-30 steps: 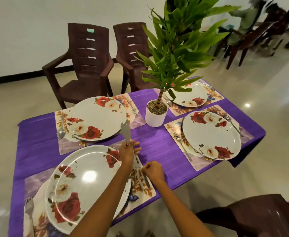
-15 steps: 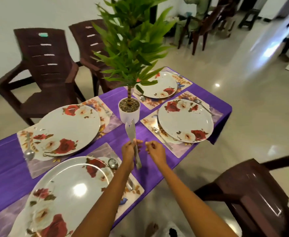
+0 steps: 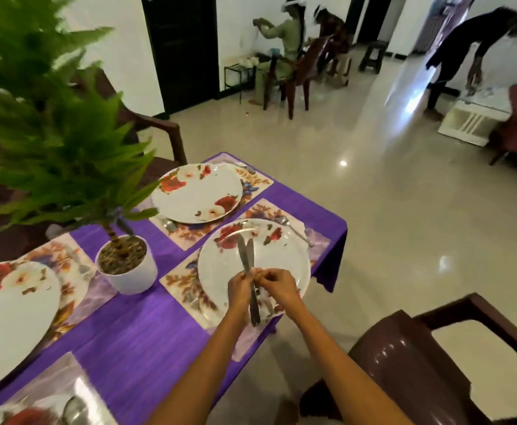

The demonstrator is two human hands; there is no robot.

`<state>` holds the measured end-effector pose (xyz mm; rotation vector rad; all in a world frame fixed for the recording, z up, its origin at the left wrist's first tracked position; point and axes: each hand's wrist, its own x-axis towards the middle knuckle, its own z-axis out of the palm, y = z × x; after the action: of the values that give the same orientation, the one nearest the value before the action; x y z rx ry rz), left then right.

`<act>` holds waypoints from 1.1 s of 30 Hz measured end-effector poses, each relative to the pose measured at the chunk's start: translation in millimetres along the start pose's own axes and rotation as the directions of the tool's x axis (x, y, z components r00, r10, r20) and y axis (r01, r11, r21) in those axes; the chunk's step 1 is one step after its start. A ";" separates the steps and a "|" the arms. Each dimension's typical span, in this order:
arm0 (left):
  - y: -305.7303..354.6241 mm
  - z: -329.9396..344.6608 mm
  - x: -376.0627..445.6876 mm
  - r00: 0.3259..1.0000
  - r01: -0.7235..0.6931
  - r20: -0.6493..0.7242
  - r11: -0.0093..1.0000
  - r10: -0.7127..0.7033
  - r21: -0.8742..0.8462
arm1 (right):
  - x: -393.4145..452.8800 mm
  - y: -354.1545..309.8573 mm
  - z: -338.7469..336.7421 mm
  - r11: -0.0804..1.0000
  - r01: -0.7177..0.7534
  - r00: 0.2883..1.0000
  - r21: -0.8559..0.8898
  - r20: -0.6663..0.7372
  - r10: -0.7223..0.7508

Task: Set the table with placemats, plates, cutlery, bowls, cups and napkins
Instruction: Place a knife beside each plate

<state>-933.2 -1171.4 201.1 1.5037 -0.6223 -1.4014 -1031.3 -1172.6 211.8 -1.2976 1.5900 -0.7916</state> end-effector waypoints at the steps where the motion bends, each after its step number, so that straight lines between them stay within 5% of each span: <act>1: 1.3 18.0 8.2 1.000 -0.001 -0.015 1.000 0.002 0.024 | 14.0 5.2 -13.5 1.000 -0.002 1.000 -0.015 -0.004 0.002; 5: 13.7 81.0 28.3 0.997 -0.047 -0.061 0.998 0.050 0.048 | 67.2 19.5 -65.3 1.000 0.003 1.000 -0.031 0.030 -0.002; 10: 24.7 120.6 61.6 0.980 0.092 -0.155 0.980 -0.120 -0.178 | 137.5 27.5 -128.7 0.998 -0.021 0.996 -0.064 -0.093 0.015; 13: 27.5 131.0 80.2 0.982 0.054 -0.168 0.983 -0.084 -0.174 | 179.0 30.0 -150.7 0.983 -0.060 0.997 -0.172 -0.053 0.051; 21: 51.1 156.1 128.6 0.974 0.087 -0.179 0.958 -0.139 -0.271 | 242.8 44.7 -152.9 0.875 -0.076 0.992 -0.478 0.049 0.113; 33: 65.6 175.1 182.3 0.974 0.091 -0.174 0.958 -0.143 -0.273 | 266.6 53.8 -140.9 0.884 -0.005 0.981 -0.467 0.170 0.095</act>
<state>-1045.3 -1407.1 194.1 1.4564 -0.2186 -1.3482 -1191.4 -1426.8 151.8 -1.6070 1.7090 -0.2409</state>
